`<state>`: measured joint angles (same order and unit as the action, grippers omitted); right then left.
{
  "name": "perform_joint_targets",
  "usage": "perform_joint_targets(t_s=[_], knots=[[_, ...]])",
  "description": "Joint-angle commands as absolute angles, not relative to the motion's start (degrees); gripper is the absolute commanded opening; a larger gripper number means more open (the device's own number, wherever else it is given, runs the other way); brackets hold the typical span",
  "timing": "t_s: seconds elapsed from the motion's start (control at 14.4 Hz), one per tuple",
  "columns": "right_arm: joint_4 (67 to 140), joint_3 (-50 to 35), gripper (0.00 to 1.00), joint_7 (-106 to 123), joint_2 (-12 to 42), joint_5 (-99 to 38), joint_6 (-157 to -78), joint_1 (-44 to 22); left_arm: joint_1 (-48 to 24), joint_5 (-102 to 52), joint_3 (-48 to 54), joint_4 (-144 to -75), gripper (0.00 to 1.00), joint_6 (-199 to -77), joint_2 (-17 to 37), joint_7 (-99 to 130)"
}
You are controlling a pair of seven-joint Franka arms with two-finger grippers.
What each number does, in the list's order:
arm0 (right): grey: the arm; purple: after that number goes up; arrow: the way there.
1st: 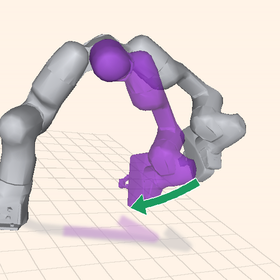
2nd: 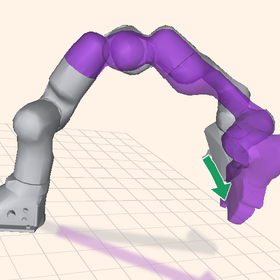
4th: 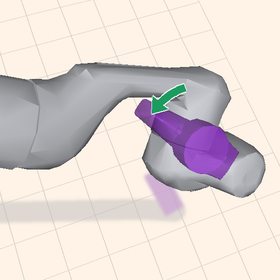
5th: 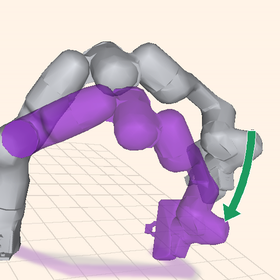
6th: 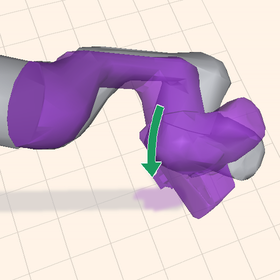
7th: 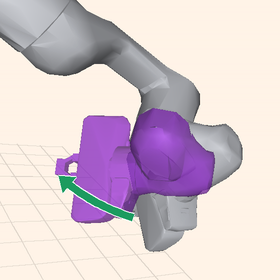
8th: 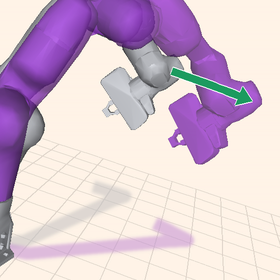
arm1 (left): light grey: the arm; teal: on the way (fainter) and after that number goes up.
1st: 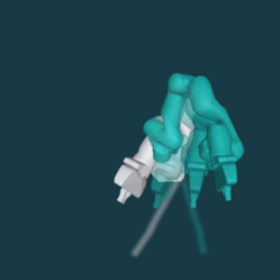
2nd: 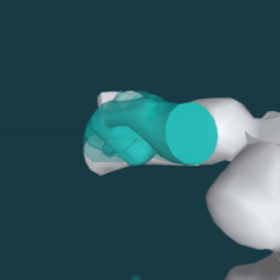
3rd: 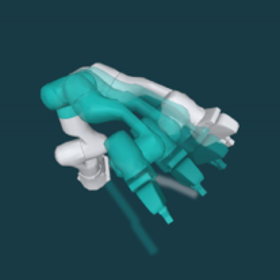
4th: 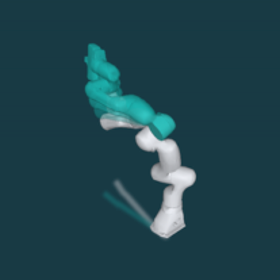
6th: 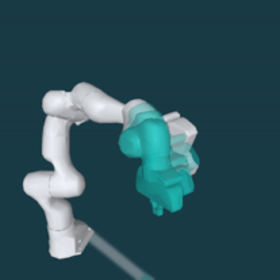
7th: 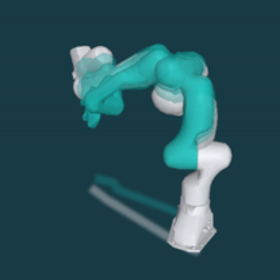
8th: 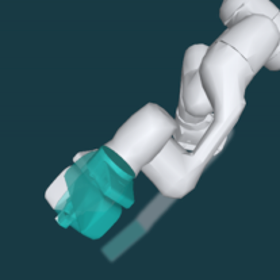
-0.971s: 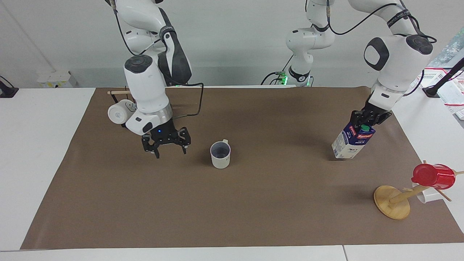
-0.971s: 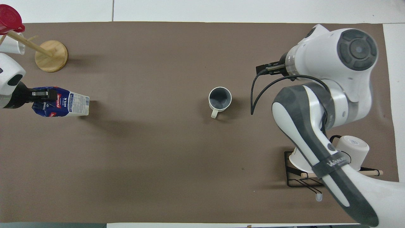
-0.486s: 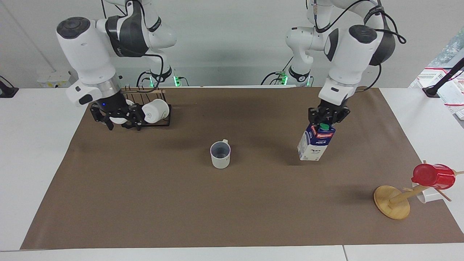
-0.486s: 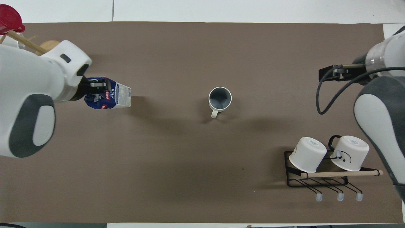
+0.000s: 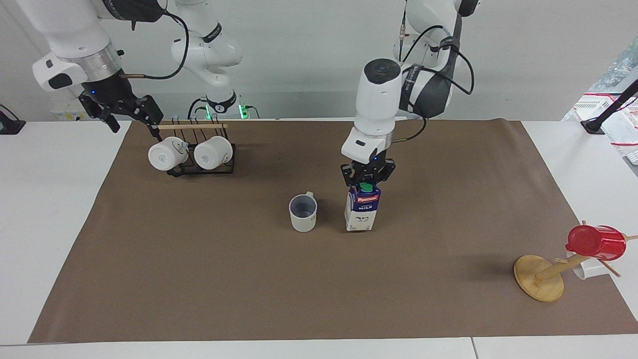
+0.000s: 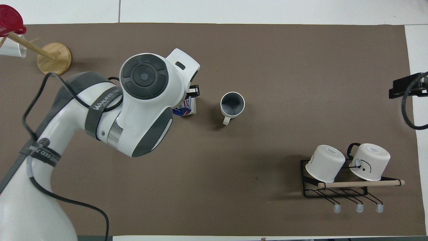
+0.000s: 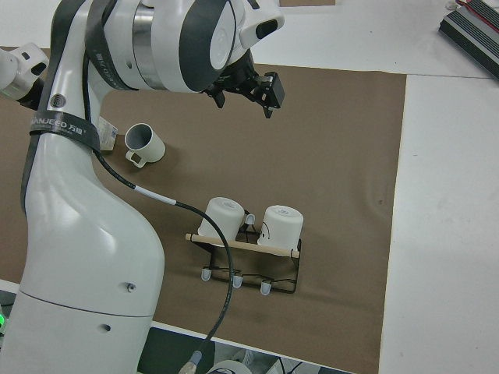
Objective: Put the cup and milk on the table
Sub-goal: 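Release the mug and withdraw the right gripper while the left gripper lifts the carton, then lower the blue milk carton beside the mug with the left gripper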
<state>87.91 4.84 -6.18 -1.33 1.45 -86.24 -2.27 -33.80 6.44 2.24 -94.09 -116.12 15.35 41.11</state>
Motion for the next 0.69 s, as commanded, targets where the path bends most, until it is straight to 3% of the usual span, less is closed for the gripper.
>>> perform_joint_targets(t_s=[0.0,0.62], knots=[[87.8,4.4,1.00,-7.2,-0.7,1.2,-85.7,-2.1,-36.1,8.0,1.3,-91.0,0.00,-114.6,17.6,42.5],[88.2,4.2,1.00,-7.2,-1.1,1.2,-85.3,-2.6,-39.5,8.0,1.3,-90.3,0.00,-114.9,19.5,45.3]])
